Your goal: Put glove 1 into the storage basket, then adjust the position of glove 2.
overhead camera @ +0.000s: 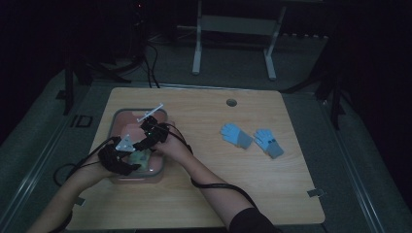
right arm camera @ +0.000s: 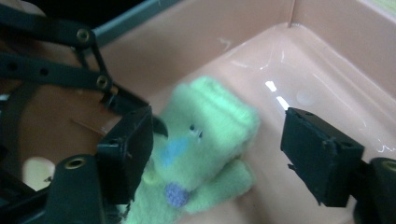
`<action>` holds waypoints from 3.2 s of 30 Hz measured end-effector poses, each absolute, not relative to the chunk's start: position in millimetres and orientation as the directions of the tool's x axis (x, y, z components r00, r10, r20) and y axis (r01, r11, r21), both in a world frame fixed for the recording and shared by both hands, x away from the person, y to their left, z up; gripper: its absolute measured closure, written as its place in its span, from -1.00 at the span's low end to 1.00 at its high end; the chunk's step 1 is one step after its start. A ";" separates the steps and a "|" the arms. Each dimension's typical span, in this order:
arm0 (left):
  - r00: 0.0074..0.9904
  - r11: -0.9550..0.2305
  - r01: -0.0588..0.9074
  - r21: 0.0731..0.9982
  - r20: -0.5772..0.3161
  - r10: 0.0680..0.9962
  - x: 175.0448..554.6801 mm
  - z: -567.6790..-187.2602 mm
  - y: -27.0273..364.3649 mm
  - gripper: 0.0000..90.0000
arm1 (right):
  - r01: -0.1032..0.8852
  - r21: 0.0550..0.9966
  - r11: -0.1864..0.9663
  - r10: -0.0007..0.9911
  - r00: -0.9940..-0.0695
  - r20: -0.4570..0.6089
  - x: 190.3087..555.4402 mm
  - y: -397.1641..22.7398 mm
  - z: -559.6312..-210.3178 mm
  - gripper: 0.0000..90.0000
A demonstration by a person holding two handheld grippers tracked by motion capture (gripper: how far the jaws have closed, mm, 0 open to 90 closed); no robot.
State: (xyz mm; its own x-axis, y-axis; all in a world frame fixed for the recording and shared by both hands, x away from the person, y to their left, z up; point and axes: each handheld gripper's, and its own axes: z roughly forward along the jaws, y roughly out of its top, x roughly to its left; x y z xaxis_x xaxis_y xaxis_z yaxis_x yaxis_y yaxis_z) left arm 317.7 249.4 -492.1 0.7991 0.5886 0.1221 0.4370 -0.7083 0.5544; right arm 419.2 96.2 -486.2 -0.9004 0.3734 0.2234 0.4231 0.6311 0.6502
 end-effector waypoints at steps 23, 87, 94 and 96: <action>0.716 -0.563 0.472 0.679 0.077 0.693 311.7 -455.3 226.0 -0.67 | 0.417 0.694 0.587 0.374 -0.900 0.224 413.7 35.0 -462.5 -0.64; 0.890 -0.601 0.345 0.721 -0.049 0.452 277.7 -542.5 57.1 -0.93 | 0.487 0.700 0.522 0.548 -0.820 0.162 373.3 -184.1 -523.7 -0.74; 0.878 -0.582 0.351 0.734 -0.041 0.477 273.8 -543.4 60.7 -0.93 | 0.473 0.721 0.506 0.566 -0.813 0.136 369.9 -200.3 -523.7 -0.62; 0.875 -0.575 0.355 0.737 -0.047 0.481 272.3 -544.0 61.3 -0.93 | 0.467 0.722 0.511 0.574 -0.810 0.118 371.4 -206.0 -520.8 -0.50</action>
State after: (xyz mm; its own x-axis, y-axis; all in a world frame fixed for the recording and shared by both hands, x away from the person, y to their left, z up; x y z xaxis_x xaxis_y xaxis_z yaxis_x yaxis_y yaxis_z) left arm 272.3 61.3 -544.0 0.8754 0.4811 -0.0465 0.3551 -0.5749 0.7372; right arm 371.4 -206.0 -520.8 -0.8103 0.5742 0.1176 0.4668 0.5109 0.7218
